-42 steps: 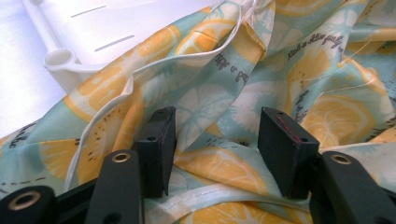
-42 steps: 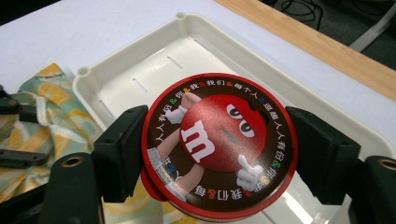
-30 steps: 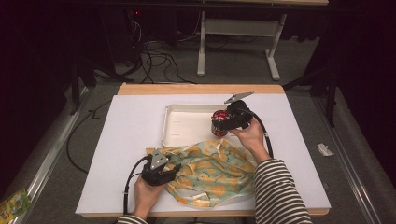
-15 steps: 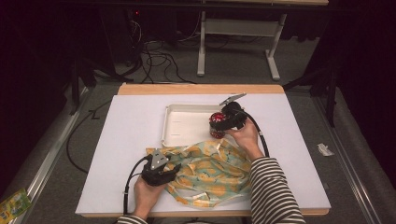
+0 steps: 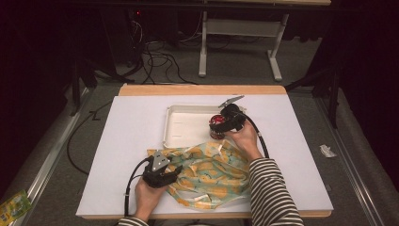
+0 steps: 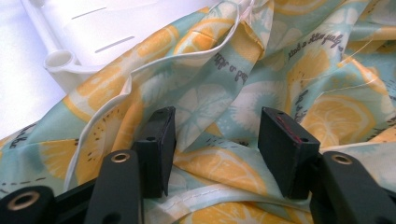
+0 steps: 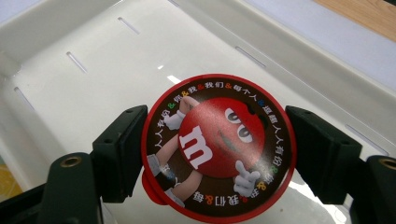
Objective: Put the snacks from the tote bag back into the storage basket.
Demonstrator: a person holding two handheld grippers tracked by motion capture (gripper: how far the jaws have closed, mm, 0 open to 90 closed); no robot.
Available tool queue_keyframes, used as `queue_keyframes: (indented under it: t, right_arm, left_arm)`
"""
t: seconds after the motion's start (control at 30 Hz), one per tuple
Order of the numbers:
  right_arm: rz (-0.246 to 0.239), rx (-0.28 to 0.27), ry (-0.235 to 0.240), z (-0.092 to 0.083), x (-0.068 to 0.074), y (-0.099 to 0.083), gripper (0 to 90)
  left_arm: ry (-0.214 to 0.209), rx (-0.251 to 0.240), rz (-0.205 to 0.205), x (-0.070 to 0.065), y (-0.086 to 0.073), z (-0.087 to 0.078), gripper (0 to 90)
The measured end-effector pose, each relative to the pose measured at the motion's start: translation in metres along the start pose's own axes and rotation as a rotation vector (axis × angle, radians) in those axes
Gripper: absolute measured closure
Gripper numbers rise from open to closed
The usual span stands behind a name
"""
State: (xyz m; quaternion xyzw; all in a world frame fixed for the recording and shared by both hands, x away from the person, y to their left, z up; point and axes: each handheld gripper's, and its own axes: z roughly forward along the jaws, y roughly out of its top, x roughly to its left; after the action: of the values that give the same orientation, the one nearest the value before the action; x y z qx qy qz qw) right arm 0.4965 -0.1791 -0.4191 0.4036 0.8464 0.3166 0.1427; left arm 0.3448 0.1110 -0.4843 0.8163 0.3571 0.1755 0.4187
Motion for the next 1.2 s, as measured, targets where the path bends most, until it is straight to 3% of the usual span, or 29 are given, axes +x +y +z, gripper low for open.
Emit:
queue_keyframes:
  t: [0.27, 0.47, 0.6, 0.73, 0.83, 0.93, 1.2]
  right_arm:
    - [0.015, -0.030, -0.021, -0.009, 0.003, 0.001, 21.1]
    - [0.043, -0.018, -0.034, -0.016, 0.004, 0.000, 20.4]
    - [0.052, 0.019, -0.046, -0.015, 0.008, -0.002, 20.1]
    - [0.065, 0.019, -0.070, -0.012, 0.010, -0.008, 20.7]
    - [0.078, 0.042, -0.065, -0.009, 0.008, -0.013, 21.6]
    - [0.089, 0.031, -0.039, -0.006, 0.007, -0.017, 25.5]
    - [0.082, 0.039, -0.047, -0.004, 0.006, -0.018, 25.7]
  left_arm:
    - [0.003, -0.001, -0.002, 0.000, 0.000, 0.000, 47.1]
    - [0.004, -0.002, -0.001, 0.000, 0.000, 0.000, 47.2]
    - [0.004, -0.001, 0.002, 0.000, 0.000, 0.000, 47.1]
    - [0.002, -0.001, 0.001, 0.000, 0.000, 0.000, 47.1]
    - [0.003, -0.001, 0.001, 0.000, 0.000, 0.000, 47.2]
    - [0.004, -0.001, 0.002, 0.000, 0.000, 0.000, 47.1]
    - [0.004, -0.003, 0.002, -0.001, 0.000, 0.000, 47.1]
